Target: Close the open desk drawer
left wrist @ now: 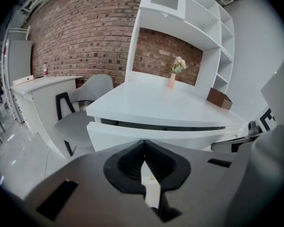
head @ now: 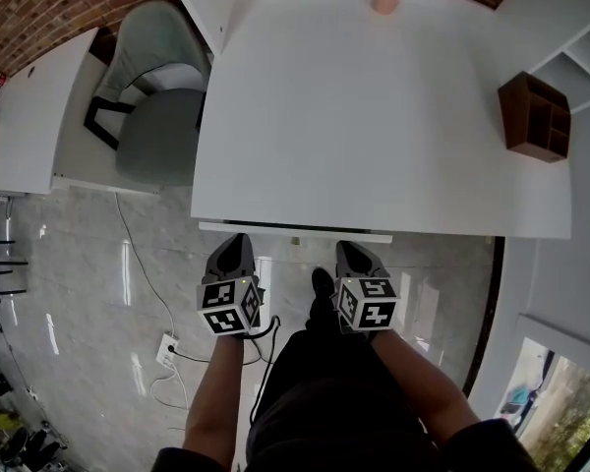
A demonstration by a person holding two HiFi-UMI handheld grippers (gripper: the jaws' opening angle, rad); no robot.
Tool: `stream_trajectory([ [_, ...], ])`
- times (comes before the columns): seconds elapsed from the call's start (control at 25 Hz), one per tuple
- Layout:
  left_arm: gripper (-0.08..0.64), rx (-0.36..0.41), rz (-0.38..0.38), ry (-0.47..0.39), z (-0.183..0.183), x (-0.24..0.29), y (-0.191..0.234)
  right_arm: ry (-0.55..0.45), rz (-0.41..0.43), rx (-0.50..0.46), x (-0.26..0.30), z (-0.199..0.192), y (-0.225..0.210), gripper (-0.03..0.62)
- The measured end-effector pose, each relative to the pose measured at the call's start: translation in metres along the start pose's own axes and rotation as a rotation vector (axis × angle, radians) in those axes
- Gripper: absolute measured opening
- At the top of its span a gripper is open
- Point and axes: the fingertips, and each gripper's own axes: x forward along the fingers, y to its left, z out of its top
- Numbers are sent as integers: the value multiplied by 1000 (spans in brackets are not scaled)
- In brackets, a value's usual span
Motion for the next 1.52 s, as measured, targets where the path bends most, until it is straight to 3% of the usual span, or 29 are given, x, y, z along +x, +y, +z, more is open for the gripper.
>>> stream_trajectory([
  [1.04,11,18,9,15,15,17,-2,-10,-14,-45,11,18,-8,5],
  [1.2,9,30,-37,-3,24,5,-10,-48,-22,-40,-8,25,1,5],
  [1.52,9,134,-155,-68,38,-36,-18,-155,-71,-1,-48,28,32,5],
])
